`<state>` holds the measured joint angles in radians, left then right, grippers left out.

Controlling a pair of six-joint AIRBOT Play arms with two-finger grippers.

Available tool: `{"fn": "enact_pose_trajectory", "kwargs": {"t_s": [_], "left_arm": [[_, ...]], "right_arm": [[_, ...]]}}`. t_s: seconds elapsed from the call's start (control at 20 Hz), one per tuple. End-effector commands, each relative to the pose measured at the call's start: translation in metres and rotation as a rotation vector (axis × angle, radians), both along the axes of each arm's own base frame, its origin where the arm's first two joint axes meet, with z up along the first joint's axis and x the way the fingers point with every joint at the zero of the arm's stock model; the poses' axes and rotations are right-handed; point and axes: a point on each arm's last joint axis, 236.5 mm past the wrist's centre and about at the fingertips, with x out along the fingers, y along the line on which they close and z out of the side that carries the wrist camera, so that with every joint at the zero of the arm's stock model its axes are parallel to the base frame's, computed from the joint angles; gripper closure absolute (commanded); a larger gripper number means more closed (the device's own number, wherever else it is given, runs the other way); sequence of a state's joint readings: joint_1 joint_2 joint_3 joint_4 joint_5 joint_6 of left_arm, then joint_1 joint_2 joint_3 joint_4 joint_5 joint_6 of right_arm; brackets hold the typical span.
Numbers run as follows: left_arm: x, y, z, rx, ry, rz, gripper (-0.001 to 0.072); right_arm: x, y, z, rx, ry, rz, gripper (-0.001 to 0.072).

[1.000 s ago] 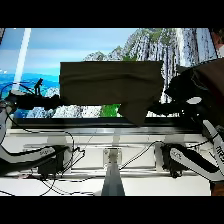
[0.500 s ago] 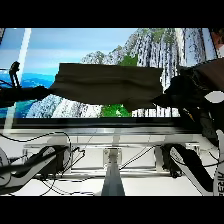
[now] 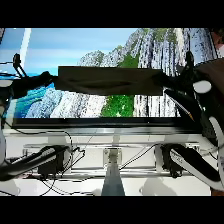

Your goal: Fold the clothes and pants, and hang the long-sleeved shirts on hangers.

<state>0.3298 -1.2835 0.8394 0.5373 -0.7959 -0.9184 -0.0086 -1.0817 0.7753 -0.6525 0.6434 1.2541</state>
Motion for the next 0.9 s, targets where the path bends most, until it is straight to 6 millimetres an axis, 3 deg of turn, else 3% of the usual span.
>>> {"fn": "enact_pose_trajectory", "kwargs": {"t_s": [0.0,0.2,0.3,0.35,0.4,0.45,0.5,0.7,0.85], "left_arm": [[0.049,0.003,-0.013,-0.049,-0.014,0.088,0.0696],[0.093,-0.004,-0.017,-0.068,-0.042,0.101,0.0696],[0.099,-0.012,-0.031,-0.093,-0.017,0.098,0.0693],[0.098,-0.014,-0.038,-0.104,-0.002,0.1,0.0672],[0.097,-0.015,-0.044,-0.104,0.011,0.093,0.0403],[0.096,-0.017,-0.046,-0.108,0.017,0.088,0.0019],[0.096,-0.014,-0.046,-0.099,0.014,0.087,-0.0002],[0.087,0.009,-0.044,-0.107,0.024,0.084,0.0001],[0.057,0.044,-0.073,-0.008,0.15,0.073,0.0004]], "right_arm": [[0.068,-0.009,-0.009,-0.02,-0.026,-0.08,0.0692],[0.128,-0.025,-0.039,-0.048,-0.032,-0.153,0.0691],[0.138,-0.034,-0.059,-0.06,-0.02,-0.194,0.069],[0.138,-0.035,-0.068,-0.066,-0.006,-0.194,0.062],[0.137,-0.034,-0.073,-0.069,0.005,-0.19,0.0311],[0.136,-0.034,-0.075,-0.076,0.009,-0.18,0.0066],[0.135,-0.032,-0.074,-0.073,0.013,-0.171,0.0016],[0.125,-0.029,-0.074,-0.127,0.021,-0.103,0.0023],[0.117,-0.026,-0.079,-0.156,0.043,-0.054,0.0024]]}}
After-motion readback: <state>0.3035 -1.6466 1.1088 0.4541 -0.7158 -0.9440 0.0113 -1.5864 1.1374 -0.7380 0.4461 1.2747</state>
